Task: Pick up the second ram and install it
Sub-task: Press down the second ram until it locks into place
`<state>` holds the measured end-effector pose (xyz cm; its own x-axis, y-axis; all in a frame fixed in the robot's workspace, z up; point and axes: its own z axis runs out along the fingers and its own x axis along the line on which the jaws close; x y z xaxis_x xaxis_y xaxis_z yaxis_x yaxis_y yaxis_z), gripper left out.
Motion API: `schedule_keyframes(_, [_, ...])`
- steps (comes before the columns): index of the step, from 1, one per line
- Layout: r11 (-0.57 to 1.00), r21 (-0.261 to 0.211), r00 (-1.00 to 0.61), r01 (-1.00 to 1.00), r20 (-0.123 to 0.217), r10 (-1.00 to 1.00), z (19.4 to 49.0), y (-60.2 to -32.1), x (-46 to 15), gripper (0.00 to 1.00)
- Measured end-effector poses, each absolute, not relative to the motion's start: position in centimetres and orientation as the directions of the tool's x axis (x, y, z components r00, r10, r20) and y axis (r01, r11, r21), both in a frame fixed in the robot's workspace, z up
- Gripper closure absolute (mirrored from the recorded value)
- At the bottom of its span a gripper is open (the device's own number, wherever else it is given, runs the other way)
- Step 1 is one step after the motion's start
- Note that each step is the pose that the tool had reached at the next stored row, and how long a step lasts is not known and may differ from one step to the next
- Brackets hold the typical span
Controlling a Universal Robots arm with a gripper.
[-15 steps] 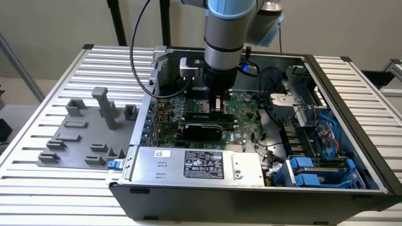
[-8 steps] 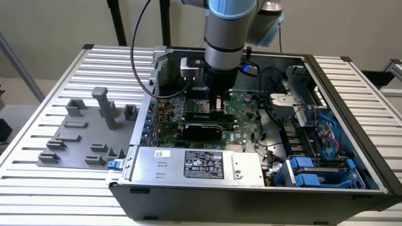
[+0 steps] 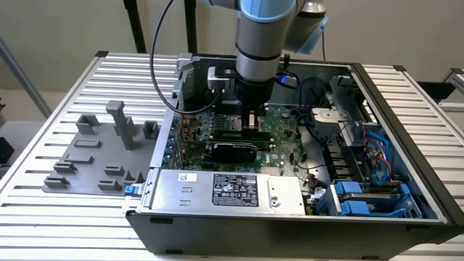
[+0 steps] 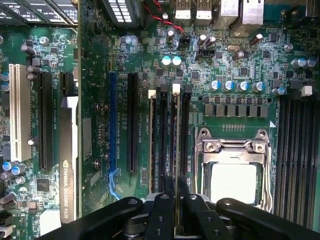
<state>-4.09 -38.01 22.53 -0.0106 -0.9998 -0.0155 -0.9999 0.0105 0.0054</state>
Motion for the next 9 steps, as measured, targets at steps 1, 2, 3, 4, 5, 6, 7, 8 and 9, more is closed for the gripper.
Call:
schedule_keyframes(1, [0.010, 0.005, -0.011, -1.000, -0.016, -1.000, 22.53, -38.01, -4.11, 1.00])
schedule_keyframes(2, [0.011, 0.005, -0.011, -1.000, -0.016, -1.000, 22.52, -38.01, -4.11, 1.00])
schedule_keyframes(3, [0.010, 0.005, -0.011, -1.000, -0.015, -1.000, 22.53, -38.01, -4.11, 1.00])
schedule_keyframes(4, [0.010, 0.005, -0.010, -1.000, -0.015, -1.000, 22.52, -38.01, -4.11, 1.00])
schedule_keyframes(5, [0.010, 0.005, -0.010, -1.000, -0.015, -1.000, 22.51, -38.00, -4.11, 1.00])
schedule_keyframes(6, [0.010, 0.005, -0.010, -1.000, -0.015, -1.000, 22.51, -37.99, -4.11, 1.00])
schedule_keyframes(7, [0.009, 0.005, -0.009, -1.000, -0.016, -1.000, 22.49, -37.98, -4.10, 1.00])
schedule_keyframes(8, [0.009, 0.005, -0.009, -1.000, -0.016, -1.000, 22.48, -37.97, -4.10, 1.00])
schedule_keyframes(9, [0.008, 0.005, -0.008, -1.000, -0.016, -1.000, 22.47, -37.96, -4.10, 1.00])
